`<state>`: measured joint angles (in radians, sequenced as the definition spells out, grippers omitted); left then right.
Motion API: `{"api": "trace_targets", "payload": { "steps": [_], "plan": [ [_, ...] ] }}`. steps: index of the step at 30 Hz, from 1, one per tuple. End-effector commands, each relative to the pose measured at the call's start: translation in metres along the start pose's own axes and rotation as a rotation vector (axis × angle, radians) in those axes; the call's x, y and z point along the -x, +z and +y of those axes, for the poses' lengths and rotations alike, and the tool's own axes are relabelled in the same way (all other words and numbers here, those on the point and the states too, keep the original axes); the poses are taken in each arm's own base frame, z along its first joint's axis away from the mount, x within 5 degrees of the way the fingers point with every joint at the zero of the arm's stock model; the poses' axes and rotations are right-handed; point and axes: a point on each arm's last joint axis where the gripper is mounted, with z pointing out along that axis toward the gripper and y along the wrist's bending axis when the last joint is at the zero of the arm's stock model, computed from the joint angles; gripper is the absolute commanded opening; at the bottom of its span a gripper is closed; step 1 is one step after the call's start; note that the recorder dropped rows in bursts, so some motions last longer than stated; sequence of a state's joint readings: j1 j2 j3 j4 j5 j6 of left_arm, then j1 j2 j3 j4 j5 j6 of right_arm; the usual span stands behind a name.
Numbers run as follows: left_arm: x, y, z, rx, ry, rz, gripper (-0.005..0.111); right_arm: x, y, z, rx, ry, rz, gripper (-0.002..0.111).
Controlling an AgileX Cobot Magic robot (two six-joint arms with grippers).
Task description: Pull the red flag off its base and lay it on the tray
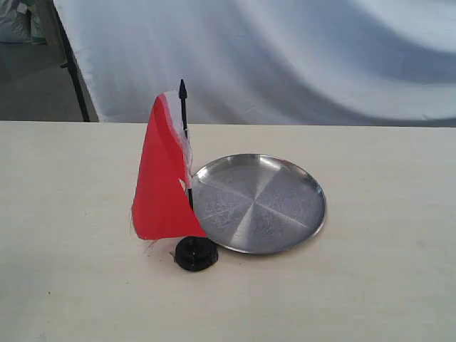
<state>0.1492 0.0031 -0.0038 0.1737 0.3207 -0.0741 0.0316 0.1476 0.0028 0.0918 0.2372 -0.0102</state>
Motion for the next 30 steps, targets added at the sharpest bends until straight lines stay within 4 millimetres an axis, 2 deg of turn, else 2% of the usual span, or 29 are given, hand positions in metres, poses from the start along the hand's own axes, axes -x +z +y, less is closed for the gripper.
{"api": "trace_targets", "payload": {
  "steps": [1,25,27,30],
  "plan": [
    [-0.001,0.000,0.000,0.003,0.003,0.003,0.000,0.002,-0.001,0.000,-0.001,0.002,-0.016,0.000],
    [0.002,0.000,0.000,0.004,0.018,-0.038,0.000,0.002,-0.001,0.000,-0.001,0.002,-0.016,0.000],
    [0.008,0.000,-0.001,-0.014,-0.047,-0.100,0.000,0.002,-0.001,0.000,-0.001,0.002,-0.016,0.000],
    [0.019,-0.002,-0.003,-0.071,-0.330,-0.215,0.000,0.002,-0.001,0.000,-0.001,0.002,-0.016,0.000]
  ]
}}
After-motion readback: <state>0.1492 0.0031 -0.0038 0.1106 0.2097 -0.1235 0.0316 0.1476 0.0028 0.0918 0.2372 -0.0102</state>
